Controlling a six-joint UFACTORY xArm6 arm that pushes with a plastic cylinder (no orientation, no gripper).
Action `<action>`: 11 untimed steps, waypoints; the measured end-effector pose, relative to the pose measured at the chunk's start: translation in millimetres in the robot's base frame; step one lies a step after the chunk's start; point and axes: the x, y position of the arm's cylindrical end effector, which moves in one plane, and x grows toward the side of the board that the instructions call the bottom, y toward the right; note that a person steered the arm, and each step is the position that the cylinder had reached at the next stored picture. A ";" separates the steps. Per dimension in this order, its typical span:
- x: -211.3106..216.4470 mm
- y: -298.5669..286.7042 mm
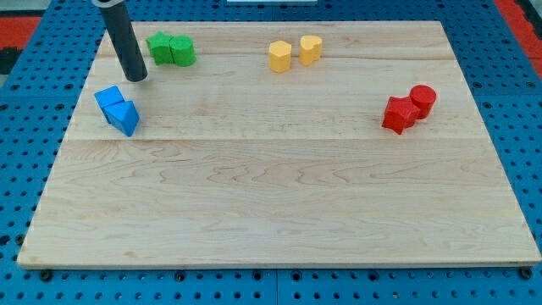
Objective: Move blue cube along with blue triangle slightly right
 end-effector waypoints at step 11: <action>69.8 -23.1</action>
